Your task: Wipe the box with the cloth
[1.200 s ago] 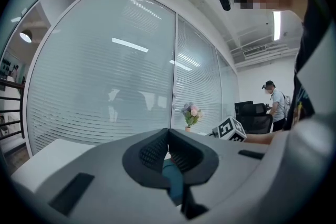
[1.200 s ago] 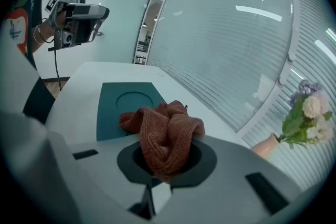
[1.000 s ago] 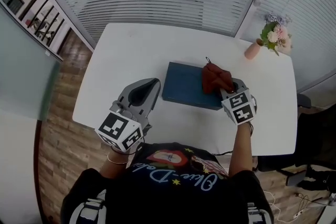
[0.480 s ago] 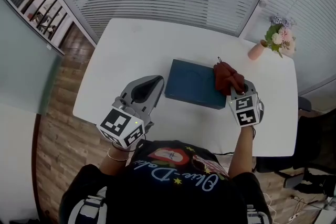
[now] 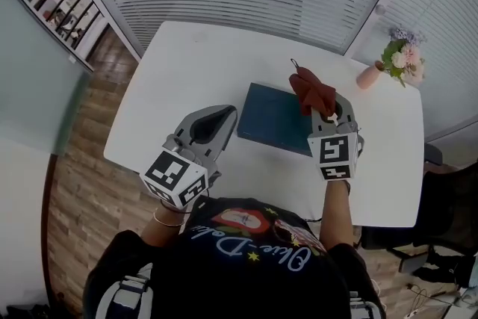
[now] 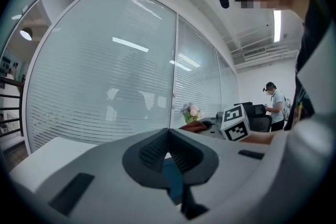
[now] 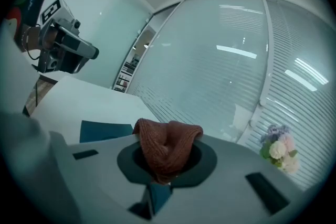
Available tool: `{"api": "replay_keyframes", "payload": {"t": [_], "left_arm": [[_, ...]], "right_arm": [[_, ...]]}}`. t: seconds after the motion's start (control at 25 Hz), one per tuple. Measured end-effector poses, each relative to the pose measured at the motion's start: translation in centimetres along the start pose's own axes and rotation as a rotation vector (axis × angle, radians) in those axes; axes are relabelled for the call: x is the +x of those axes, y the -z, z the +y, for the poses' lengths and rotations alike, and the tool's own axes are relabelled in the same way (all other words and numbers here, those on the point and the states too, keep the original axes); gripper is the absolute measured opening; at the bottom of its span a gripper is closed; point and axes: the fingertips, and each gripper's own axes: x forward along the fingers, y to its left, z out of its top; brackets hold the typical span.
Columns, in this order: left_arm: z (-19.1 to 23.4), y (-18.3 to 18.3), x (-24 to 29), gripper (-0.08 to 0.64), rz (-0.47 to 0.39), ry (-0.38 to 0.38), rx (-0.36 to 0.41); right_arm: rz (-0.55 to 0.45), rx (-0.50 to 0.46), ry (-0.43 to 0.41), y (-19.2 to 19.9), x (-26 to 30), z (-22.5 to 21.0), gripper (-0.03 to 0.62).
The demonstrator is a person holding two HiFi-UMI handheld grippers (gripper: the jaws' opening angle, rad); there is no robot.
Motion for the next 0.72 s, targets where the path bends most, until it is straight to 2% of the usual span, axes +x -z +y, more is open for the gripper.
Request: {"api": "replay_keyframes", "payload": {"t": [0.2, 0.32, 0.44, 0.56, 0.72], "left_arm": [[0.5, -0.2, -0.3, 0.003, -0.011, -0.023, -0.002], [0.7, -0.2, -0.8, 0.003, -0.011, -0.037, -0.005], [1.2, 0.0, -1.3, 0.003, -0.011, -0.055, -0.011], [1.5, 0.1, -1.5, 0.003, -0.009, -0.066, -0.015], [1.0, 0.1, -1.3, 0.003, -0.004, -0.053, -0.012]], "right_arm": [[-0.021, -0.067, -0.207, -1.7, 3.9, 8.1, 0.023], [0.008, -0.139, -0.336, -1.5, 5.1, 13.1, 0.023], [0.059, -0.197, -0.434, -0.5, 5.2, 16.0, 0.023], [0.106, -0.222, -0.488, 0.8, 5.2, 17.1, 0.023], [0.136, -0.214, -0.499, 2.0, 4.5, 16.8, 0.023]]}}
